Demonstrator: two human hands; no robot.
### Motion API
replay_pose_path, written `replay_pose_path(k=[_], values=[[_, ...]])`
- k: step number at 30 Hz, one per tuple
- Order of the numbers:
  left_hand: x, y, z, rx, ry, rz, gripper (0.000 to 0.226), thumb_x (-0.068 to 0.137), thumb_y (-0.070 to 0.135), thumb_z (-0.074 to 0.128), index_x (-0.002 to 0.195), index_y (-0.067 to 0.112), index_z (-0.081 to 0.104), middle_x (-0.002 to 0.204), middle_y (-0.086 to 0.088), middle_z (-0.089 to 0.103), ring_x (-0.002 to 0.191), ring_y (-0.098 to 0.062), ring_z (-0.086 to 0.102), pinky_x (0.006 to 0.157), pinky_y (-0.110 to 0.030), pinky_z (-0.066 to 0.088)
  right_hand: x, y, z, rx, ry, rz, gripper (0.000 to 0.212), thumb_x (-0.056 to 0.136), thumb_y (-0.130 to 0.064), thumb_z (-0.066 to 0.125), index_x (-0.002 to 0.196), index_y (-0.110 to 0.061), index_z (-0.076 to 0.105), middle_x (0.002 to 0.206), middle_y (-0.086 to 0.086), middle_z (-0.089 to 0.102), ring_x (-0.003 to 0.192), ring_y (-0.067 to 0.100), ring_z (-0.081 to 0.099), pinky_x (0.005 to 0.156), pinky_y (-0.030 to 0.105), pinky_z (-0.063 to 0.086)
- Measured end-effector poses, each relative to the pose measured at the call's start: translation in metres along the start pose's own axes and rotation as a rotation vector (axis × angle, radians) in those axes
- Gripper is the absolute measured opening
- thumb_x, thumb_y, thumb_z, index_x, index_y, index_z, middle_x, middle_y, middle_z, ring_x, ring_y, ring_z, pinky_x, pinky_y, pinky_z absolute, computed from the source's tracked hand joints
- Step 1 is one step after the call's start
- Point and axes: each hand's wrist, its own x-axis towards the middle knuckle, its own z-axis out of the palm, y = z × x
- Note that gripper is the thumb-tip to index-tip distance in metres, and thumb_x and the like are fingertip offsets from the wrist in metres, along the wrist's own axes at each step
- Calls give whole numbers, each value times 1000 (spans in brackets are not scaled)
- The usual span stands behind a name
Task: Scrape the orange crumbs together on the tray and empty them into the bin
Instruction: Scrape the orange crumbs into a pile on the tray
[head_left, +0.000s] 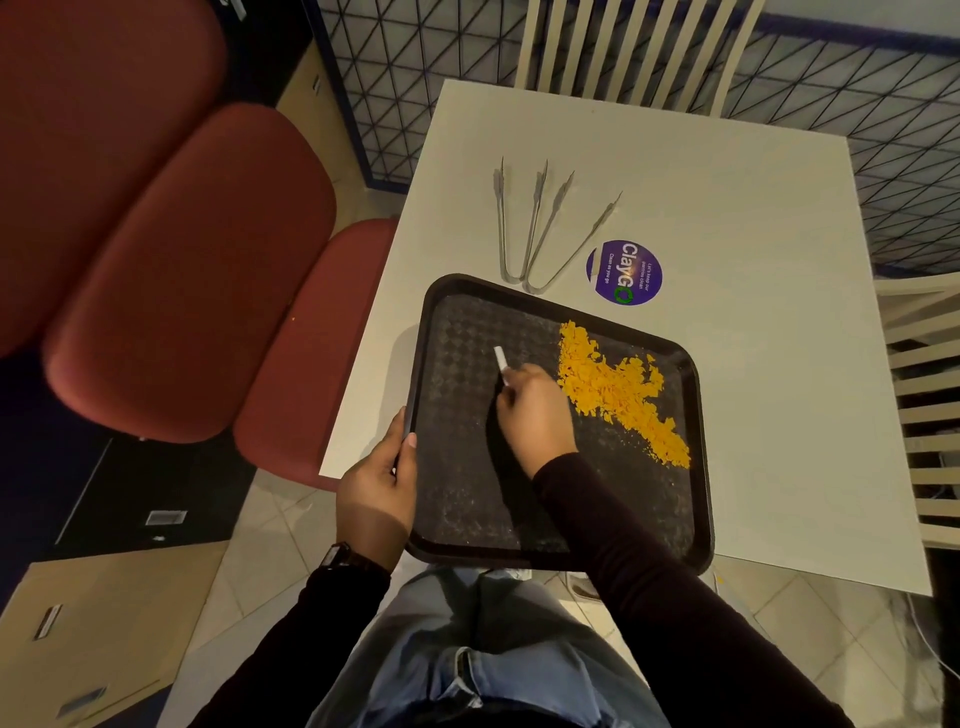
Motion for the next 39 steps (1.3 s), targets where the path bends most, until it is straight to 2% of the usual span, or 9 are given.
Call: replay_pose_path(k=[4, 6, 8, 13, 21, 27, 31, 35, 39], values=[[0, -3, 1, 9, 4, 0, 37, 94, 25, 49, 130, 17, 53, 96, 7, 68, 73, 7, 55, 71, -3, 40, 13, 30, -9, -4, 20, 165, 23, 90, -4, 49, 104, 4, 65, 99, 19, 61, 86, 31, 60, 77, 37, 49], [0, -4, 1, 4, -16, -15, 38, 94, 28, 47, 131, 18, 52, 104, -2, 71, 84, -9, 63, 80, -17, 47, 18, 43, -10, -16, 12, 241, 22, 90, -5, 47, 96, 3, 66, 97, 19, 60, 86, 32, 59, 72, 32, 44], [0, -4, 1, -14, -23, -11, 38, 95, 28, 46, 131, 18, 51, 113, -3, 69, 98, -10, 61, 89, -22, 45, 21, 51, -12, -30, 10, 278, 21, 90, -7, 47, 91, 2, 66, 94, 19, 60, 86, 32, 59, 67, 28, 38], [-1, -6, 1, -21, -17, 16, 37, 95, 26, 47, 130, 18, 52, 119, -1, 65, 106, -6, 57, 96, -23, 43, 9, 29, -8, 50, 48, 157, 29, 90, -5, 50, 116, -1, 61, 108, 16, 60, 94, 28, 59, 83, 33, 46], [-6, -11, 2, -11, 16, 77, 38, 94, 25, 48, 131, 17, 51, 111, -6, 69, 103, -18, 64, 93, -40, 52, 42, 16, 0, 39, 70, 175, 20, 89, -4, 49, 95, 4, 66, 97, 18, 62, 87, 31, 61, 76, 32, 46], [-1, -11, 3, 4, 8, 99, 35, 94, 24, 48, 127, 14, 56, 100, -6, 71, 91, -14, 66, 85, -29, 53, 55, 51, -8, 101, 107, 456, 19, 87, -8, 53, 94, 1, 69, 94, 20, 69, 87, 33, 64, 76, 35, 50], [-1, -15, 6, 8, 7, 106, 36, 94, 22, 50, 128, 16, 54, 103, 8, 67, 84, 12, 59, 80, -4, 45, 53, 71, -15, 64, 111, 521, 18, 86, -6, 53, 87, 4, 67, 89, 22, 67, 85, 35, 63, 69, 33, 45], [-1, -15, 8, -14, 5, 85, 36, 94, 24, 49, 128, 17, 55, 100, 0, 70, 87, -5, 63, 85, -23, 51, 51, 83, -18, 95, 121, 544, 16, 84, -4, 53, 78, 5, 65, 72, 18, 57, 73, 33, 57, 60, 32, 38], [2, -16, 9, -58, -9, 61, 37, 94, 27, 48, 129, 17, 53, 111, 1, 68, 103, -11, 62, 95, -32, 49, 35, 69, -21, 102, 116, 401, 18, 87, -7, 54, 96, -3, 68, 95, 15, 64, 86, 28, 62, 77, 36, 50]])
